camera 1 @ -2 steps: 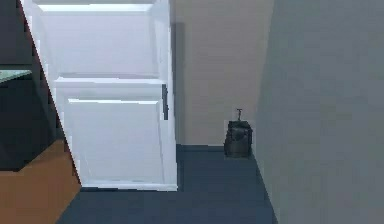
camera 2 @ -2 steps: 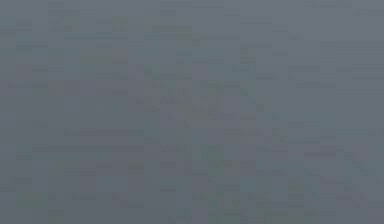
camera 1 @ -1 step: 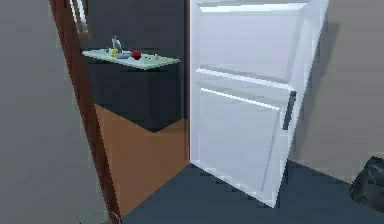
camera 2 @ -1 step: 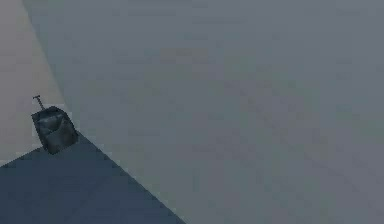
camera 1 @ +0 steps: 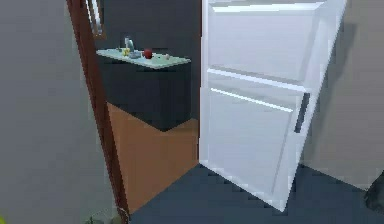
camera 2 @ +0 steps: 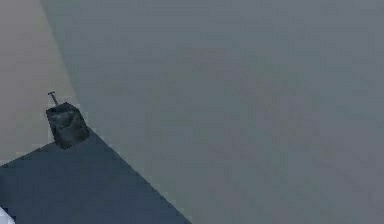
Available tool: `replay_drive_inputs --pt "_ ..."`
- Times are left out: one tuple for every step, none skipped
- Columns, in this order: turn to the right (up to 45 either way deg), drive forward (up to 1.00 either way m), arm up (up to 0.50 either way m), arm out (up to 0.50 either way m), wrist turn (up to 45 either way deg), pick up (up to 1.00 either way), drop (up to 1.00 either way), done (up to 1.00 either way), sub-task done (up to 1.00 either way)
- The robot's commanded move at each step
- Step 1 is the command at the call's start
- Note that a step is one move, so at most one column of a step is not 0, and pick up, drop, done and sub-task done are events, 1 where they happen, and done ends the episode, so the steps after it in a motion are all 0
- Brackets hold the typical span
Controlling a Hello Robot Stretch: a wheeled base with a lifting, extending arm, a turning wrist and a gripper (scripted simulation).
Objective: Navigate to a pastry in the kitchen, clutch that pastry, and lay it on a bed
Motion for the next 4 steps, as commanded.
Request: replay_drive_inputs --pt "0.0 0.70 0.00 0.00 0.0 0.00 0.00 0.00 0.00" --pt "-15.0 0.00 0.00 0.00 0.0 0.00 0.00 0.00 0.00" --pt "0.0 0.55 0.00 0.00 0.0 0.00 0.00 0.00 0.00" --pt "-27.0 0.00 0.00 0.00 0.0 0.00 0.00 0.00 0.00"
